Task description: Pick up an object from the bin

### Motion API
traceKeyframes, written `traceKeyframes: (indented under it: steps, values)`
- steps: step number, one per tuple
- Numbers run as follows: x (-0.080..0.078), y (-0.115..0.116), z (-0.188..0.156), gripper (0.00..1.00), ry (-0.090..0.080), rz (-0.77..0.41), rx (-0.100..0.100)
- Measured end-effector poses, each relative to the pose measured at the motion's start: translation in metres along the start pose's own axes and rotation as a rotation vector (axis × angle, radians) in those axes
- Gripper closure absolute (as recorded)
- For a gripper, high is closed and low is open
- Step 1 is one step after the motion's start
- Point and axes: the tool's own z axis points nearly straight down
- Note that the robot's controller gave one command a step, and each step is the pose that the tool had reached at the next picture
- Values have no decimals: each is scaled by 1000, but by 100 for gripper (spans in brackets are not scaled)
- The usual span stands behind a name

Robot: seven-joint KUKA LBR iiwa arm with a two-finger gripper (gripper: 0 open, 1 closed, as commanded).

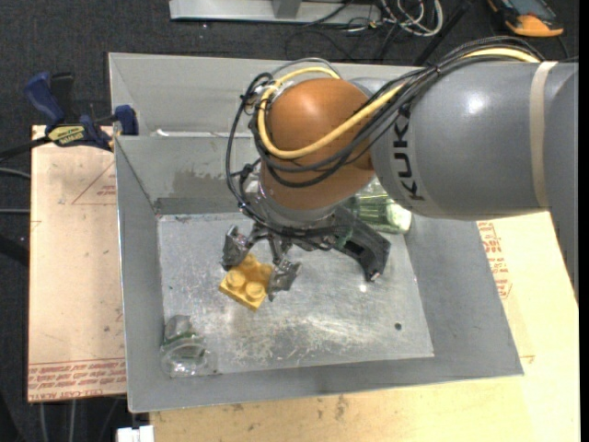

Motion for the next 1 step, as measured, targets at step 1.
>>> traceKeyframes:
  steps: [1]
  values:
    - [-2, -1, -6, 100, -2, -3, 1]
